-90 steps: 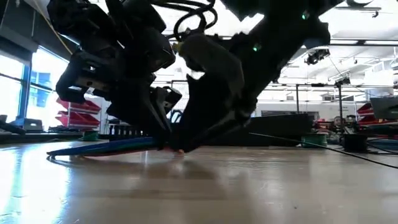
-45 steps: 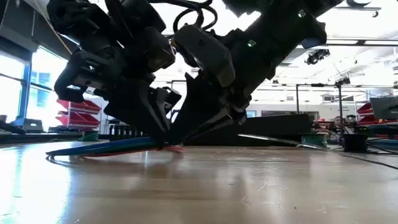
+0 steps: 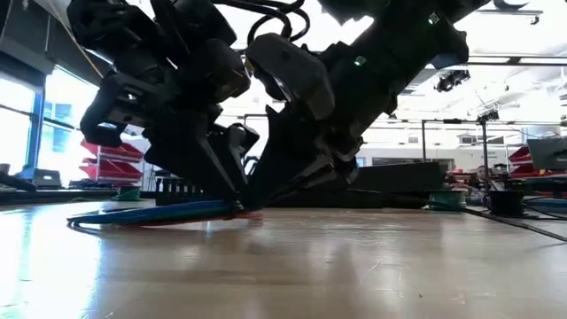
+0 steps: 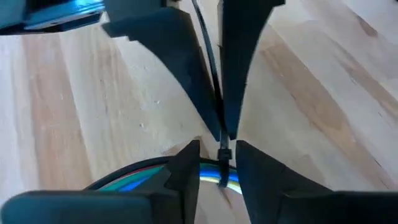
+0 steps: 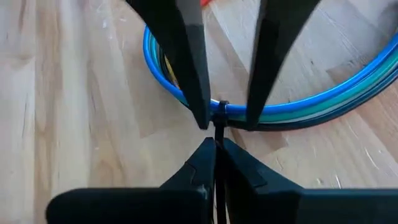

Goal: Ziptie cables
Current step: Wrap the black zip tie around the cables

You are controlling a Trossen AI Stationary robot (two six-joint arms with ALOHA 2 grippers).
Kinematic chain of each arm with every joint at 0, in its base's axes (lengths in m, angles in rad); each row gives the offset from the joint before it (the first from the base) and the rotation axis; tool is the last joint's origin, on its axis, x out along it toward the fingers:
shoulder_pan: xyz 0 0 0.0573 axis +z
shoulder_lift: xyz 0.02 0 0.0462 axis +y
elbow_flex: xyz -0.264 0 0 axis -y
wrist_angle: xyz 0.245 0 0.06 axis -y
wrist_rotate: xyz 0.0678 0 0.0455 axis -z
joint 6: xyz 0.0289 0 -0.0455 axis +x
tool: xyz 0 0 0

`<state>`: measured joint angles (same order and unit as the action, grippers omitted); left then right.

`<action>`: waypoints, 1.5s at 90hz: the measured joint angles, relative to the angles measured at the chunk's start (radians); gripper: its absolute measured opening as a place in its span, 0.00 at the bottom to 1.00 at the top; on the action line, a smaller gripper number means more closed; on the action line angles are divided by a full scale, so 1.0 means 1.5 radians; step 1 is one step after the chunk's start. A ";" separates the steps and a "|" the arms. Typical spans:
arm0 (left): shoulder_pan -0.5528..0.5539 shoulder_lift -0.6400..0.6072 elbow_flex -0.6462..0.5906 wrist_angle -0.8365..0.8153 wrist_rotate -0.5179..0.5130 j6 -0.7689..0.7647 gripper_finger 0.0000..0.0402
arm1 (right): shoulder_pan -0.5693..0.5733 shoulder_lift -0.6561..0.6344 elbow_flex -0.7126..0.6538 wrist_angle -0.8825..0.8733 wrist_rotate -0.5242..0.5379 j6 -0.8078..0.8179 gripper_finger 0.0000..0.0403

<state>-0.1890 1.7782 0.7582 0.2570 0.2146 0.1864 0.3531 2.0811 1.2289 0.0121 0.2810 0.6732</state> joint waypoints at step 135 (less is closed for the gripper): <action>-0.021 -0.259 0.017 -0.289 -0.077 -0.408 0.32 | 0.103 -0.109 -0.001 -0.149 -0.159 0.293 0.46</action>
<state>-0.2202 1.3893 0.7838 -0.1765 0.0991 -0.4264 0.5073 1.9178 1.2274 -0.2108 0.0422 1.1130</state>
